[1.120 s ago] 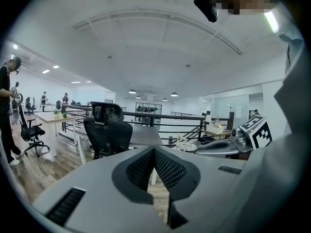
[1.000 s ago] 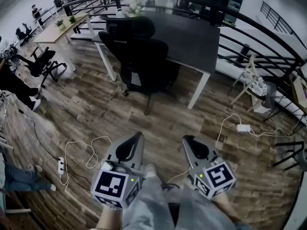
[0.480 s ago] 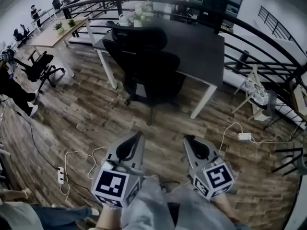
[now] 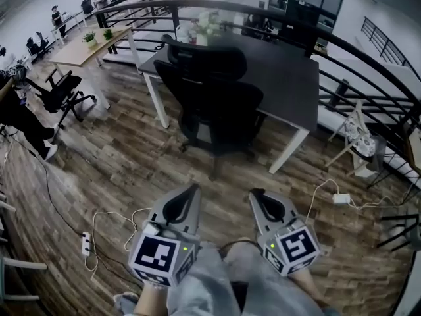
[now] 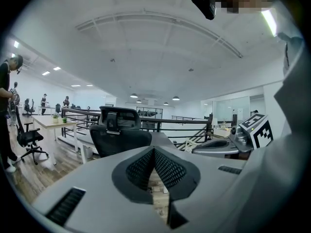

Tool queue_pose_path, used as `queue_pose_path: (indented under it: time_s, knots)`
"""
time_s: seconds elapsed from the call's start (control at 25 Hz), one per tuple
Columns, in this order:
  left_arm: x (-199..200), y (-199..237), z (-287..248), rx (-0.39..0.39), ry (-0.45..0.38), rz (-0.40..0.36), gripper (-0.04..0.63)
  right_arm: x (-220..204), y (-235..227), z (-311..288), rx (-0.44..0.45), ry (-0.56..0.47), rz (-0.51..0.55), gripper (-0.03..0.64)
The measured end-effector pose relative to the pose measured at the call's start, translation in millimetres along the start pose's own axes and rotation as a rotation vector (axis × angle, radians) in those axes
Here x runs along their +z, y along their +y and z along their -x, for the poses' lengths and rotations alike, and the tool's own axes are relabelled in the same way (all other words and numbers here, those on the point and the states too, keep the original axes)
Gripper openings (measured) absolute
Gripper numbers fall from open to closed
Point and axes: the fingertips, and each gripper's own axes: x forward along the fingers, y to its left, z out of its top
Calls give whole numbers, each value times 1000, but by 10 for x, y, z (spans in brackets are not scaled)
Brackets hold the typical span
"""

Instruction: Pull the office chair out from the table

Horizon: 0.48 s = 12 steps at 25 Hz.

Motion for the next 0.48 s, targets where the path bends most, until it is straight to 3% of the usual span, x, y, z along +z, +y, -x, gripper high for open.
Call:
queue_pose_path:
  time_s: [0.48]
  knots:
    - [-70, 288, -64, 63, 28, 9, 0, -45, -338, -230, -46, -9, -35, 3]
